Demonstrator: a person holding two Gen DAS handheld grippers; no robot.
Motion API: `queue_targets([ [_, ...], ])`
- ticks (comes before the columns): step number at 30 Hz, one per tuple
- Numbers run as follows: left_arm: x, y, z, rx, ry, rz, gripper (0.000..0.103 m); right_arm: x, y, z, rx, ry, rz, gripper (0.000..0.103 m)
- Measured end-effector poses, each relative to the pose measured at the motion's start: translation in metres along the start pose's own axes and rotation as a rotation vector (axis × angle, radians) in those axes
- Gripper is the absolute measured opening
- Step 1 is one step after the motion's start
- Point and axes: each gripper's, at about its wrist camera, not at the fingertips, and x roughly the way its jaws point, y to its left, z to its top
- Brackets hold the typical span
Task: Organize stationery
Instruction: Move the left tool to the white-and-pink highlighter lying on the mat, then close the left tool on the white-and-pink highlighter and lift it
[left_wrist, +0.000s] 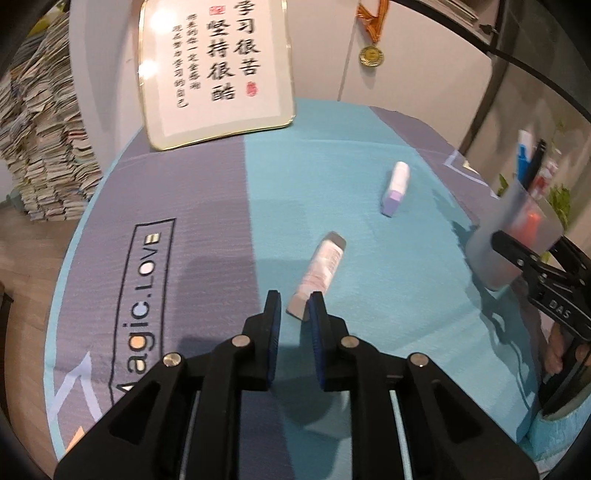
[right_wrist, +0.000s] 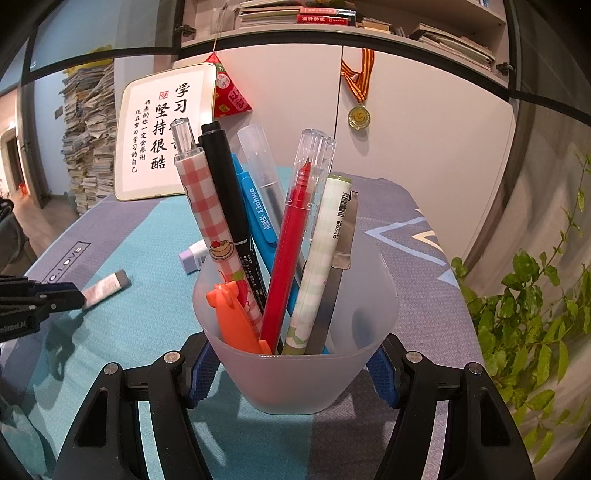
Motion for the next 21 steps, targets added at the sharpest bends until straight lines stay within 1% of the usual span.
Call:
queue_targets([
  [2, 0.0, 0.004, 0.0, -0.019, 0.003, -0.002, 0.014, 0.0, 0.0, 0.0, 0.0, 0.0, 0.0, 0.069],
  [4, -0.001, 0.003, 0.0, -0.017, -0.002, 0.001, 0.013, 0.0, 0.0, 0.0, 0.0, 0.0, 0.0, 0.069],
  [8, -0.002, -0.006, 0.002, 0.03, -0.008, -0.011, 0.013, 0.0, 0.0, 0.0, 0.0, 0.0, 0.0, 0.069],
  [10, 0.0, -0.011, 0.002, 0.067, -0.003, -0.007, 0.016, 0.0, 0.0, 0.0, 0.0, 0.0, 0.0, 0.069],
  [11, 0.003, -0.014, 0.002, 0.093, 0.002, 0.0, 0.021, 0.0, 0.0, 0.0, 0.0, 0.0, 0.0, 0.069],
  [12, 0.005, -0.016, 0.002, 0.106, 0.007, 0.01, 0.021, 0.0, 0.0, 0.0, 0.0, 0.0, 0.0, 0.069],
  [13, 0.007, -0.017, 0.001, 0.116, 0.012, 0.019, 0.021, 0.0, 0.0, 0.0, 0.0, 0.0, 0.0, 0.069],
  [15, 0.008, -0.017, -0.001, 0.123, 0.014, 0.018, 0.026, 0.0, 0.0, 0.0, 0.001, 0.0, 0.0, 0.069],
  [17, 0.008, -0.017, -0.002, 0.115, 0.02, 0.012, 0.025, 0.0, 0.0, 0.0, 0.0, 0.0, 0.0, 0.069],
  [19, 0.008, -0.019, -0.002, 0.109, 0.031, -0.006, 0.019, 0.0, 0.0, 0.0, 0.0, 0.0, 0.0, 0.069],
  [20, 0.007, -0.02, -0.002, 0.1, 0.04, -0.028, 0.013, 0.0, 0.0, 0.0, 0.0, 0.0, 0.0, 0.069],
  [21, 0.007, -0.021, -0.002, 0.087, 0.055, -0.07, 0.011, 0.0, 0.0, 0.0, 0.0, 0.0, 0.0, 0.069],
])
